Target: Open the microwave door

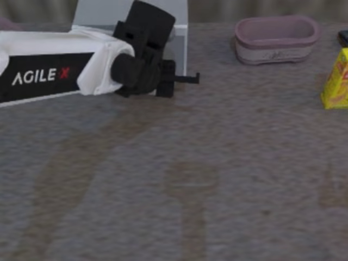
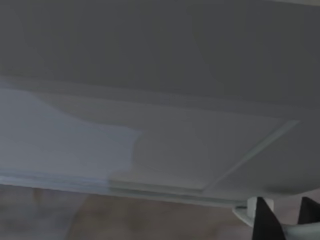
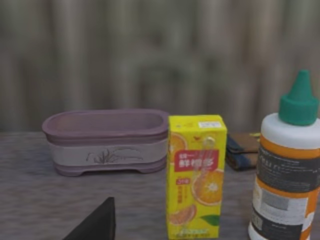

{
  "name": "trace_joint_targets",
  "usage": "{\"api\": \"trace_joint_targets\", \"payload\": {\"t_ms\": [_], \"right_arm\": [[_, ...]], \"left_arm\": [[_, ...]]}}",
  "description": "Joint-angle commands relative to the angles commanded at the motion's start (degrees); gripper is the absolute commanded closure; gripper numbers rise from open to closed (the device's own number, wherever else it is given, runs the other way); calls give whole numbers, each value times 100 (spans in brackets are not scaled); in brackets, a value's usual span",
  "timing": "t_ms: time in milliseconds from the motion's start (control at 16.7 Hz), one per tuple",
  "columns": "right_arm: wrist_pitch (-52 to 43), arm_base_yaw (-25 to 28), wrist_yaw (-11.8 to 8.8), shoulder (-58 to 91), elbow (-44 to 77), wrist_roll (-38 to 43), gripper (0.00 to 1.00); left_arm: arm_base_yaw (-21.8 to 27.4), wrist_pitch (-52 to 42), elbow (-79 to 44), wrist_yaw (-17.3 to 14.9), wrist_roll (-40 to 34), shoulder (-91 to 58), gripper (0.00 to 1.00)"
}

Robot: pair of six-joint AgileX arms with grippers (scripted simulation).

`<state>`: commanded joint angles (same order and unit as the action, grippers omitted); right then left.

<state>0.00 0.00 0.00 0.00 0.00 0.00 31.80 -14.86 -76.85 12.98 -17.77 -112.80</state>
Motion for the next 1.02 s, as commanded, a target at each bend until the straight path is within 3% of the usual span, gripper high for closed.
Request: {"api": "trace_joint_targets", "payload": {"t_ms": [1020], "right_arm": [[0, 0, 0, 0, 0, 0, 0]], "left_arm": [[-80, 174, 335, -267, 333, 228, 100]]}}
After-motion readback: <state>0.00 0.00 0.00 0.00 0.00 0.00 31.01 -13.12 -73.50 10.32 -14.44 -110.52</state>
